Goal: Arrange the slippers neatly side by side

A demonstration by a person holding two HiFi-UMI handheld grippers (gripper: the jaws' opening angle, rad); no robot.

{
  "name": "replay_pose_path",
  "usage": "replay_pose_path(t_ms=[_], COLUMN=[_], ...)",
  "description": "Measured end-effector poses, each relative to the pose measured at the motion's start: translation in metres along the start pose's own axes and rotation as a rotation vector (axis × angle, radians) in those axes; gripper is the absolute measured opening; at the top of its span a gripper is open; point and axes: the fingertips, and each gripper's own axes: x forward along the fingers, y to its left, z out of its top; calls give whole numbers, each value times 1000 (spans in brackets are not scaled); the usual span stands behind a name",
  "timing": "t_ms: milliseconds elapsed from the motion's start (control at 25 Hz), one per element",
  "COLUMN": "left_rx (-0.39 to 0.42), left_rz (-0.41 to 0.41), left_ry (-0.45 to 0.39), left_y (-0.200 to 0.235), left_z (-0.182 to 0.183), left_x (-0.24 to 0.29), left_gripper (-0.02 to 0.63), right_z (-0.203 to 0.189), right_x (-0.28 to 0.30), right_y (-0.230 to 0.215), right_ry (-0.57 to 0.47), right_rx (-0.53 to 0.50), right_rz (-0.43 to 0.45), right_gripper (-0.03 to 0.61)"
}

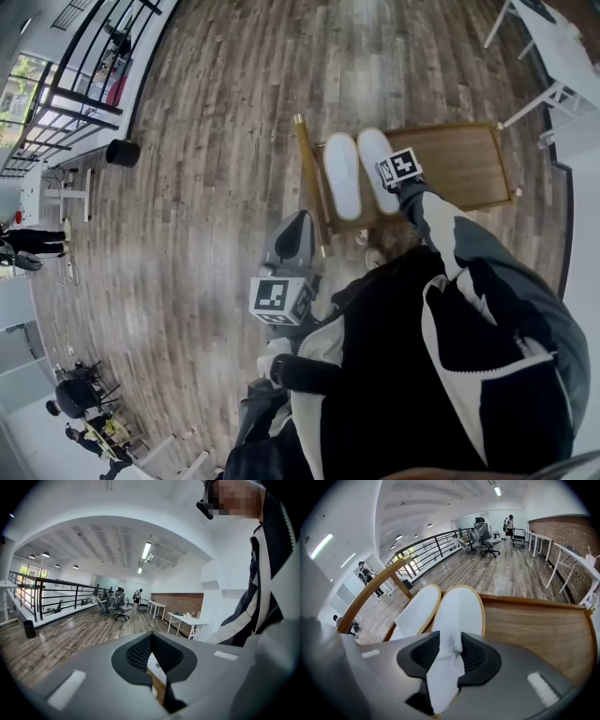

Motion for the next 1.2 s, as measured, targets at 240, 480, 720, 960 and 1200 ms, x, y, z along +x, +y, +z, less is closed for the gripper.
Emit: replay_pose_path(t_ms=[240,480,720,960,1200], left_rx=[-1,-7,-3,38,91], left_rz=[-10,-57,-147,-245,-269], left_ry=[-9,-28,-65,-108,-142], left_y=[-4,-5,-29,-60,-76], left_z=[4,4,22,54,81], left_x=[4,14,45,79,107], left_gripper=[17,17,17,17,17], right_z=[1,16,69,124,128], right_x=[-4,-32,-122,-266,-358], right_y=[1,5,25,39,60], right_ry=[-1,-83,-338,-729,-872], right_rx=[-20,-10,-37,-160,-258], right_rz=[13,40,167,179,225], right_gripper=[171,179,159,5,3])
